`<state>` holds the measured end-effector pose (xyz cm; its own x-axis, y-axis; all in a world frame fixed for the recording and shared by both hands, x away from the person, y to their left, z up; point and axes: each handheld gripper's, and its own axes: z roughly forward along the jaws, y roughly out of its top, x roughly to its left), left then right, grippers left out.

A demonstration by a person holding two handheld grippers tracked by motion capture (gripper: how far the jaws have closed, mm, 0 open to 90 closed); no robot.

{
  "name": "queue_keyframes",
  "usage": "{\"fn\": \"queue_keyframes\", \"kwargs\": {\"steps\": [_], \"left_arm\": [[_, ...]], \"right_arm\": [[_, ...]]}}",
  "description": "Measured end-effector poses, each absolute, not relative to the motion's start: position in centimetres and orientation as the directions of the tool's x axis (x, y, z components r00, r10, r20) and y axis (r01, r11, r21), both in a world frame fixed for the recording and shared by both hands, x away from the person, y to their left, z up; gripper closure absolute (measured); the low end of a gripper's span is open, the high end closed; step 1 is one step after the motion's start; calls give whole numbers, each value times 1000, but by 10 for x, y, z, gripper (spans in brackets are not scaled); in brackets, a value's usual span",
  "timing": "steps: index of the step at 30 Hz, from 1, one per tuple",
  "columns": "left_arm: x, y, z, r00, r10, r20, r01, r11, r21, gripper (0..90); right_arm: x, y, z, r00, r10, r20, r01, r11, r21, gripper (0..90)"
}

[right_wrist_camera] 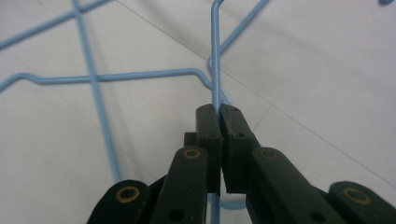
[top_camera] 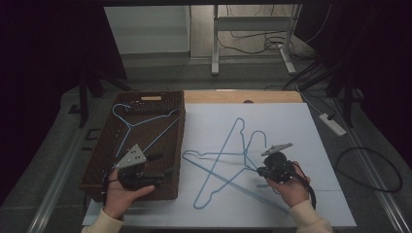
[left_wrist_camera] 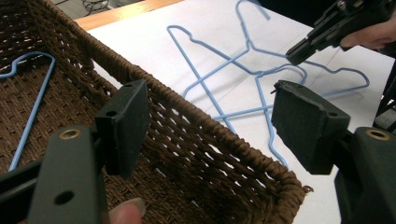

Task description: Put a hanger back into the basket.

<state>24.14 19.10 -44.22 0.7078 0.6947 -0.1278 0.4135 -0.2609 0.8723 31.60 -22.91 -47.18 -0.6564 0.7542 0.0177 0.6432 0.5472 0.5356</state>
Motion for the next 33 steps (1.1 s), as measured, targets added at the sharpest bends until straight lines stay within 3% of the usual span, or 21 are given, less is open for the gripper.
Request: {"fn": "queue_keyframes", "kwargs": {"steps": [15,33], "left_arm": [[244,177,-437,719,686,-112,402,-279,872,288],[253,162,-425,744,664,-77,365,-308,878,289]], "right_arm": [[305,-258,-439,-737,667,109,545,491,680,881],[297,-264,-415,-785,600,153,487,446,751,882]]}}
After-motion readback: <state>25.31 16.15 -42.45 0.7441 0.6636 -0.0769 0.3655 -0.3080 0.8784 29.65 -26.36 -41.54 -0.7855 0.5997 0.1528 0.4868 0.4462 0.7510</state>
